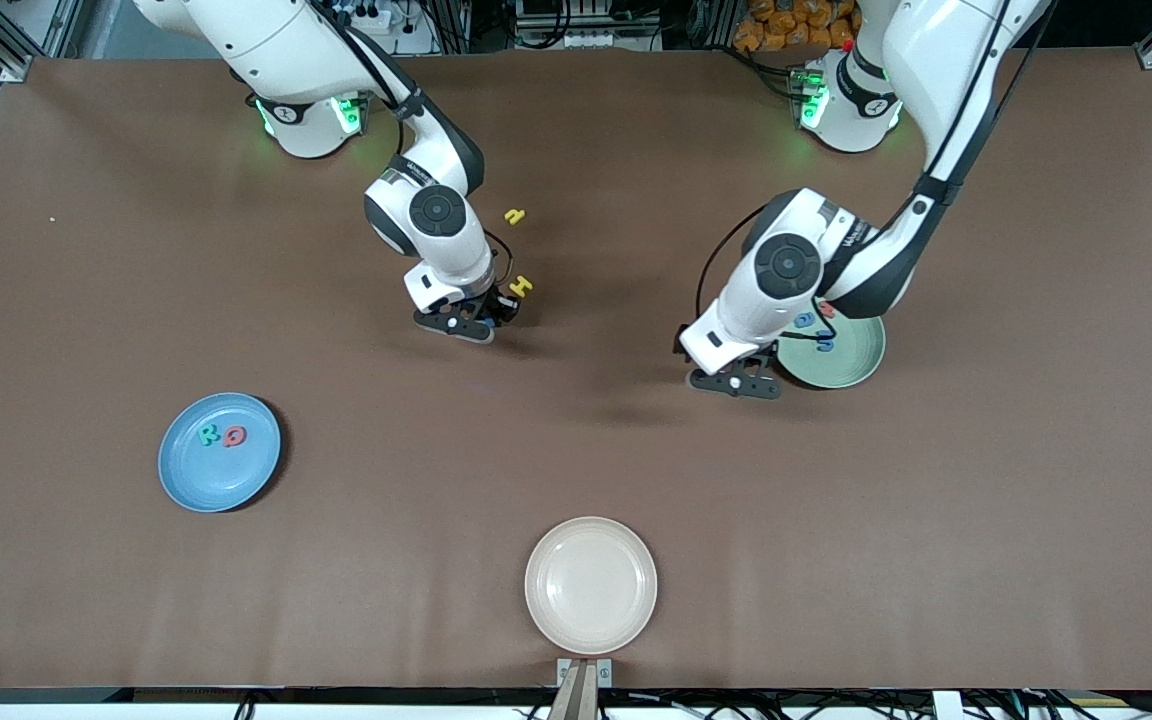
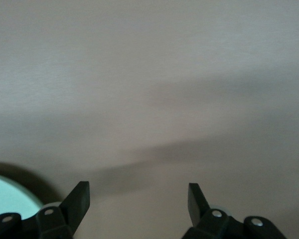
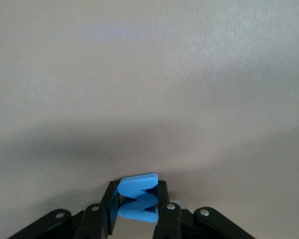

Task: Sort uppercase to blue plate, lowercase to green plate
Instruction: 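Grasp the blue M with the right gripper while the left gripper withdraws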

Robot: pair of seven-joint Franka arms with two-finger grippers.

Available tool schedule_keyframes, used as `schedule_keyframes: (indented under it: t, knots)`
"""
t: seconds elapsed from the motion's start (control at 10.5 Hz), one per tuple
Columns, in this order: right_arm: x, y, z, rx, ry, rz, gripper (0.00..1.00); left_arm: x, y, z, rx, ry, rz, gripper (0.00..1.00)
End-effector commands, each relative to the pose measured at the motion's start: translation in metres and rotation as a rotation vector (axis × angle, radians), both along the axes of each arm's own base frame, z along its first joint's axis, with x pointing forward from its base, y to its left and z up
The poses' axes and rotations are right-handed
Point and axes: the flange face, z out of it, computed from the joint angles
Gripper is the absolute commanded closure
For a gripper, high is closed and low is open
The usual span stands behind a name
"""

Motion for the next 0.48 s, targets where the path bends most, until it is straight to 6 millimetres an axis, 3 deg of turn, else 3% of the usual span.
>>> schedule_keyframes:
  t: [0.0,0.19,0.38]
  knots:
    - [0.022,-0.008,0.035,0.015,-0.073,-0.032,1.0,0.0,-0.036,-0.008,-0.02,0.01,0.019,0.12]
    - [0.057,-0.038,0.048,-0.028,-0.143,-0.023,1.0,-0.008,-0.049,-0.014,-0.019,0.018,0.008,0.12]
    - [0.085,-0.087,0.047,-0.105,-0.197,0.012,1.0,-0.024,-0.066,-0.016,-0.018,0.035,0.016,0.12]
